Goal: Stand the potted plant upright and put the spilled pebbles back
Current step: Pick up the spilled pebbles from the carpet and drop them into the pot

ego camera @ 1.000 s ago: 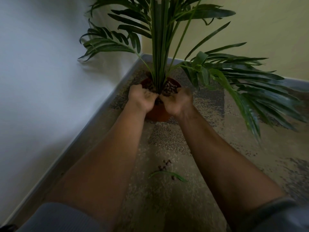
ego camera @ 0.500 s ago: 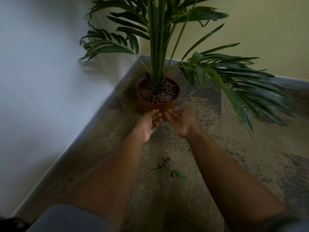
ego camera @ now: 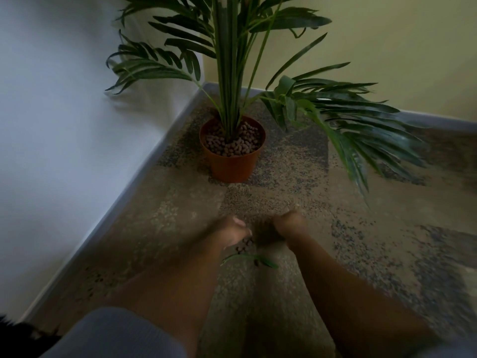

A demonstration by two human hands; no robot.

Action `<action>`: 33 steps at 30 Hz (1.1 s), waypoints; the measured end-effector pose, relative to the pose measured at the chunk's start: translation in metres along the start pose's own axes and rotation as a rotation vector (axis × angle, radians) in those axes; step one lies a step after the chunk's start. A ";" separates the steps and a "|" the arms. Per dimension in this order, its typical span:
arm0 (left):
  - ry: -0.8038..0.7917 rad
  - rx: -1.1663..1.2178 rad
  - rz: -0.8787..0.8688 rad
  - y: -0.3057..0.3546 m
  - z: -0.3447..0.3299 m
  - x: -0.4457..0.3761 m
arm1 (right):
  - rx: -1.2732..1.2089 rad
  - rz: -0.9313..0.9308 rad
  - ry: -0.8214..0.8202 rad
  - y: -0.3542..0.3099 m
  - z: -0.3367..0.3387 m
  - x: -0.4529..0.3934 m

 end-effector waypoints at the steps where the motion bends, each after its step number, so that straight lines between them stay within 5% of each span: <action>1: 0.000 -0.039 -0.011 -0.002 -0.004 0.000 | 0.035 -0.007 0.014 0.005 0.003 0.002; 10: 0.119 -0.193 -0.108 -0.002 -0.008 0.013 | 0.426 -0.216 0.189 0.051 0.031 0.034; 19: 0.060 -0.089 -0.115 -0.004 -0.013 0.019 | 0.015 -0.009 0.209 0.060 0.002 0.026; 33: 0.119 -0.056 -0.108 -0.002 -0.005 0.019 | 0.271 0.274 0.015 0.013 -0.016 -0.016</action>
Point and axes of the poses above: each hand's wrist, its own x-axis away from the middle knuckle, its own z-axis out of the back of the hand, y = z × x, the point moved 8 cm from there along -x, towards the middle knuckle, and after that the axes turned 10 degrees about z, right-handed, at the moved point
